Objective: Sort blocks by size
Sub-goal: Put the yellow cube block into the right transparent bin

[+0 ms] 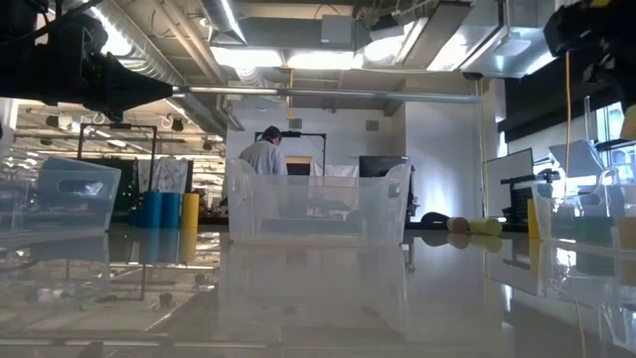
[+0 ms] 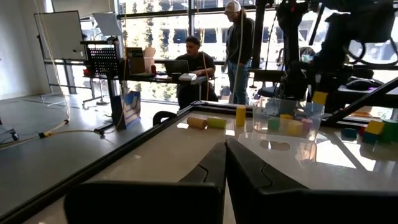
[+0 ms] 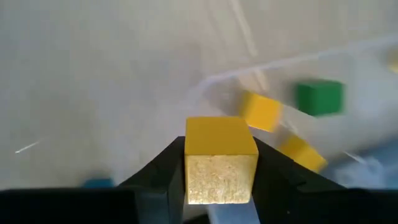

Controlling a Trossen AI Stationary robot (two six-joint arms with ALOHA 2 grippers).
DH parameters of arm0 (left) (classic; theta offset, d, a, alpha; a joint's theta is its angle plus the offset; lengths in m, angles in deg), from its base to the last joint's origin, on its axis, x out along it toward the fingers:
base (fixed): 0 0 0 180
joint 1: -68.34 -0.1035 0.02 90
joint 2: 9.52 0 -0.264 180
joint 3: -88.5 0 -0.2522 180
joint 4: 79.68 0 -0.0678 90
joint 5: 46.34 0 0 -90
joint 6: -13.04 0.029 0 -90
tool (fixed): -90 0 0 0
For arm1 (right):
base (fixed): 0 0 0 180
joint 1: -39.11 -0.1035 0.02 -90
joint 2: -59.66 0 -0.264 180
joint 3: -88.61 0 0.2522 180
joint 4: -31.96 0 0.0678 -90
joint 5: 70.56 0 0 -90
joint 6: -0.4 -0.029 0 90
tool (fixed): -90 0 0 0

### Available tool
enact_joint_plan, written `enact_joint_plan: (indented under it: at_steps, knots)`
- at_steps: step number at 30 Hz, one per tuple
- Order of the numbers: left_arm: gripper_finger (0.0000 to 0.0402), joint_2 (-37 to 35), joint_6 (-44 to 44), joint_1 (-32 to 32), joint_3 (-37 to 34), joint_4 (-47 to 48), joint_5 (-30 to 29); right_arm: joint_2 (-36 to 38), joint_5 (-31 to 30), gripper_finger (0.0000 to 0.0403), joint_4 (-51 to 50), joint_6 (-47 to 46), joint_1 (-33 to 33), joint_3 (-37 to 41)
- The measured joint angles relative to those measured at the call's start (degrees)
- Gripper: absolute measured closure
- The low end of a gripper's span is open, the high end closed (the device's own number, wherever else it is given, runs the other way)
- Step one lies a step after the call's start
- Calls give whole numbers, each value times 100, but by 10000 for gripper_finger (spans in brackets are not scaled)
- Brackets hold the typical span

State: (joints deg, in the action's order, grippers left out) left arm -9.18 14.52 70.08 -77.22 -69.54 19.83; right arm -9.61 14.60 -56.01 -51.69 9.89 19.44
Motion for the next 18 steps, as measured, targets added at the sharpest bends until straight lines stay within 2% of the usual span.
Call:
enact_joint_plan:
  at_steps: [8,15,18]
  knots:
    - [396,-1,6,-2,2,0,0,47,-180,263,-1032,155,506,0]
    - [396,0,21,-2,1,0,0,43,-461,262,-1102,588,921,18]
    - [396,1,15,-2,-1,0,0,43,-446,261,-1061,741,1099,263]
